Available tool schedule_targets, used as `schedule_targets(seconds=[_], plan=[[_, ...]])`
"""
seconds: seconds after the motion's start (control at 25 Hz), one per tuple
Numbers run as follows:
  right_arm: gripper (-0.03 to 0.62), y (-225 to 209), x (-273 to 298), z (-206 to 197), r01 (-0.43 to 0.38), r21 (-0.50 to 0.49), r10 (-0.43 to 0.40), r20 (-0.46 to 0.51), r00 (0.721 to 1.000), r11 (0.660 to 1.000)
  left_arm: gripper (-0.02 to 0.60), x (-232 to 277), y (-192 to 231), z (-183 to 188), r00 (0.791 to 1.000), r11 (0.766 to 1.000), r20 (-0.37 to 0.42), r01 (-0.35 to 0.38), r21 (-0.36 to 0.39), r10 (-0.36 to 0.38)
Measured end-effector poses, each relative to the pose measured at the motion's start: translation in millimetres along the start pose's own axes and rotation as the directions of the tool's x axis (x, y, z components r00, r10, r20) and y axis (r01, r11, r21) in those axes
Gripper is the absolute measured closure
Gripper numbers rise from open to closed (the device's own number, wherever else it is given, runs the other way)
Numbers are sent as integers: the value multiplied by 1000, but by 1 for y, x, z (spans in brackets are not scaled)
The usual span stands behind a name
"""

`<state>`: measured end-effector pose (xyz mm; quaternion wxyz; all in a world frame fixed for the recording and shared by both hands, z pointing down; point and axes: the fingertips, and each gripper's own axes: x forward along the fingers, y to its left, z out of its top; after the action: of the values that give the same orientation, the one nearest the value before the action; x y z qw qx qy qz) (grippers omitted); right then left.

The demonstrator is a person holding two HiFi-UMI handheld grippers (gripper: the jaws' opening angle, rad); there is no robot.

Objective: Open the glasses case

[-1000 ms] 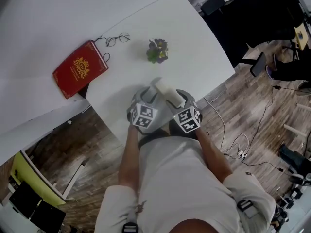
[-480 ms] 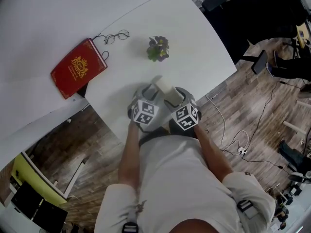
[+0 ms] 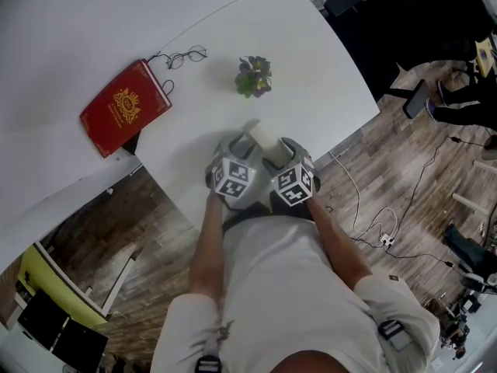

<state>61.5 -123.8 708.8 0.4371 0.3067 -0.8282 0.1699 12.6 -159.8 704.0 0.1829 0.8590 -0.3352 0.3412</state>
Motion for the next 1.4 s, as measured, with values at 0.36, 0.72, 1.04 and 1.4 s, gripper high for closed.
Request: schedule_targets(seconds=[0.36,0.72,1.04,1.4], plan=[[278,1,1,1,3,8,-3,-7,1000,1000,397,3,-2,1,1000,1000,-2,7,-5,-7],[279,0,0,1,-21,38,20,3,1000,999,397,4,-3,0,1000,1000,-3,2,-16,-2],[279,-3,-6,4,-17,50,17,16,1000,999,397,5,-3,0,1000,1000,2,3,-23,-3],[316,-5,-14,8,-24,56,21,40,999,998,397,5,-3,-2,1000,1000,-2,2,-28,-2]])
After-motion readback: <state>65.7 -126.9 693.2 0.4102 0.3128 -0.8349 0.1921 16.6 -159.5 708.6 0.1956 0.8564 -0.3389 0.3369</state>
